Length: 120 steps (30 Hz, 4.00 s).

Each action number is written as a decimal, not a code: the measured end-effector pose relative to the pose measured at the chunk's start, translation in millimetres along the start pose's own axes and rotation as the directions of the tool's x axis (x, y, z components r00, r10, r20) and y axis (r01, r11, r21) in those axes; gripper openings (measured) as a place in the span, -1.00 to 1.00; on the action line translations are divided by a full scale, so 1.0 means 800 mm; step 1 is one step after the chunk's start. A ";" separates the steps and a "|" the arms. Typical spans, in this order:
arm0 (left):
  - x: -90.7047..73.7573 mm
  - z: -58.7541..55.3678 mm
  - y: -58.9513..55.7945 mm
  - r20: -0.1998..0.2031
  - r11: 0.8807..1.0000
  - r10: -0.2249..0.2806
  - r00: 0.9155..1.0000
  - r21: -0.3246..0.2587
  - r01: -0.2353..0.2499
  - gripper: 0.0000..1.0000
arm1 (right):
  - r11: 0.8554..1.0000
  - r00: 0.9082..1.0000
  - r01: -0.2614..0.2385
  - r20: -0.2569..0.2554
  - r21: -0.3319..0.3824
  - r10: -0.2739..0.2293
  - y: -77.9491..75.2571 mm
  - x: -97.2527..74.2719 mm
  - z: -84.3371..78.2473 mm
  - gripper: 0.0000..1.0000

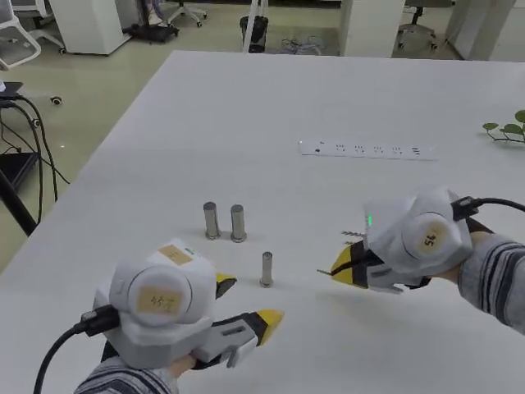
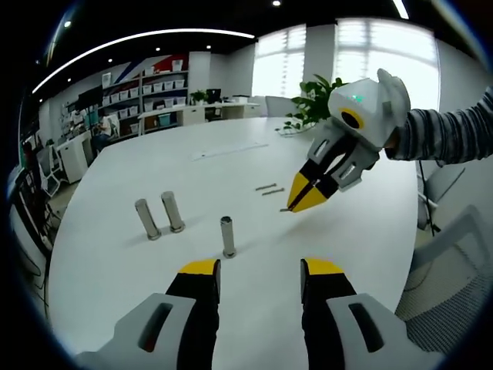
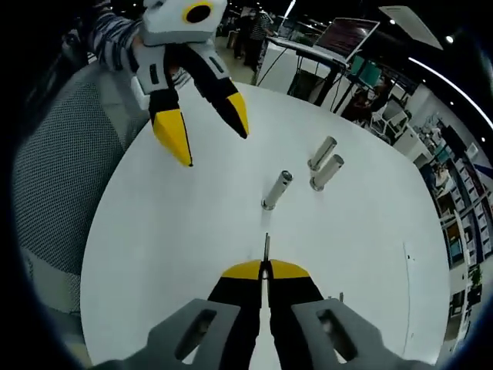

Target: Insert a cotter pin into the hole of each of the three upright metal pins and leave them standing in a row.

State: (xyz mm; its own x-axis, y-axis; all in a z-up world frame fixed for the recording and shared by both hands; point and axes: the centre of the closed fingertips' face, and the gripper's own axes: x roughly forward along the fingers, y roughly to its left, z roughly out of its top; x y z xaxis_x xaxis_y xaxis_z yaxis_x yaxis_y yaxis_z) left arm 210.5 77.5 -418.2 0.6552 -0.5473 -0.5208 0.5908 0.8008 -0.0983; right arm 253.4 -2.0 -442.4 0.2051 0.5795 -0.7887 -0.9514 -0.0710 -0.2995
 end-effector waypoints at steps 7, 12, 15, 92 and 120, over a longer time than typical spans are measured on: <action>0.002 0.006 -0.017 0.028 0.994 -0.070 0.997 -0.088 0.072 -0.42 | 0.996 0.999 -0.020 0.039 -0.083 0.024 0.019 -0.004 0.029 -1.00; 0.000 0.007 -0.026 0.049 0.983 -0.104 0.993 -0.150 0.110 -0.50 | 0.989 0.996 -0.041 0.072 -0.143 0.051 0.034 -0.007 0.048 -1.00; -0.002 0.009 -0.029 0.069 0.974 -0.118 0.991 -0.189 0.129 -0.56 | 0.986 0.995 -0.050 0.081 -0.161 0.064 0.041 -0.008 0.056 -1.00; -0.023 0.004 -0.068 0.031 0.942 -0.313 0.949 0.142 0.306 -1.00 | 0.977 0.976 -0.152 0.135 -0.151 0.173 0.089 -0.019 0.086 -1.00; 0.010 0.009 0.015 0.102 0.994 0.043 0.994 0.099 -0.053 -0.64 | 0.977 0.996 0.049 0.056 0.207 -0.062 0.010 0.005 0.048 -1.00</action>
State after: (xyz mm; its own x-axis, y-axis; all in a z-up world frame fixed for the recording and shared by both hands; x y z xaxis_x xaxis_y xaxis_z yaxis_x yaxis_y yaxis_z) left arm 226.5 81.0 -417.3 0.7246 -0.5346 -0.4349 0.5990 0.8006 0.0138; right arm 237.9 31.0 -427.4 0.2507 0.6277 -0.7370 -0.9670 0.1272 -0.2206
